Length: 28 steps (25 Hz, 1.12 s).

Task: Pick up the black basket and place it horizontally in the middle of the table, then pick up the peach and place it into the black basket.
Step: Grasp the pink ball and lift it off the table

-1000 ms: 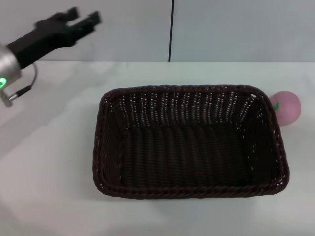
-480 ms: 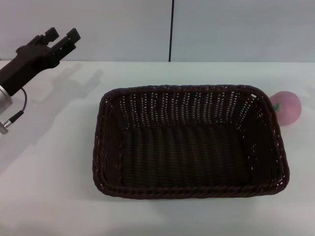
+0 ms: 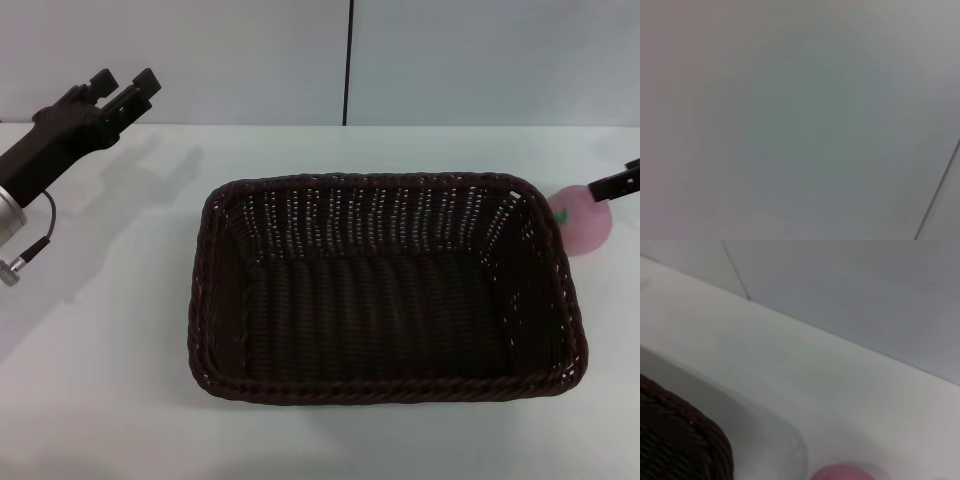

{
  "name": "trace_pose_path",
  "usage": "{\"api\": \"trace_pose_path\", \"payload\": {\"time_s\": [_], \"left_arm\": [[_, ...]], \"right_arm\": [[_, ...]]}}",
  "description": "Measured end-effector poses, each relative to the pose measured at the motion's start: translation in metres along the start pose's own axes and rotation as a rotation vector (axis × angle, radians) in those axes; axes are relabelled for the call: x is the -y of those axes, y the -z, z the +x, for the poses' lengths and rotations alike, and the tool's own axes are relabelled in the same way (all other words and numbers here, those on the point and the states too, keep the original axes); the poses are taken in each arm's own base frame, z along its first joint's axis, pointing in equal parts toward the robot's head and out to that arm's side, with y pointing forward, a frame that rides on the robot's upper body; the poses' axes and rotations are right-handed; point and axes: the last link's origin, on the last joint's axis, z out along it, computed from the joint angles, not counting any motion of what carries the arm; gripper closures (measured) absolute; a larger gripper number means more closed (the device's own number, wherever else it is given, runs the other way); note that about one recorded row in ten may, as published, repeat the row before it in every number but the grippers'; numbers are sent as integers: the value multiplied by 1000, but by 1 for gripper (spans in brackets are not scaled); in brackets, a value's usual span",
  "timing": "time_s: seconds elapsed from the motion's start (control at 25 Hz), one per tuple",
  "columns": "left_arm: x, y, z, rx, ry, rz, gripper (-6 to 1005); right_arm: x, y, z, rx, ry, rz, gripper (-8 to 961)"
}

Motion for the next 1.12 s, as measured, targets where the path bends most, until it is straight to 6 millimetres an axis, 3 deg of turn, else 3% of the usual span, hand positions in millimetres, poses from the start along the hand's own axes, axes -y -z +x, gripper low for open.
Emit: {"api": "trace_pose_path", "payload": {"time_s": [0.28, 0.72, 0.96, 1.12], "left_arm": [[2, 2, -1, -12, 14, 12, 258], [0, 0, -2, -12, 28, 8, 258], [0, -1, -3, -14, 33, 5, 258], [-1, -1, -2, -18, 38, -1, 258]], "right_arm": [[-9, -26, -4, -26, 29, -4, 342], [-15, -41, 0, -41, 45, -25, 358], [-16, -43, 1, -40, 53, -30, 606], [-16, -43, 1, -34, 46, -33, 652]]}}
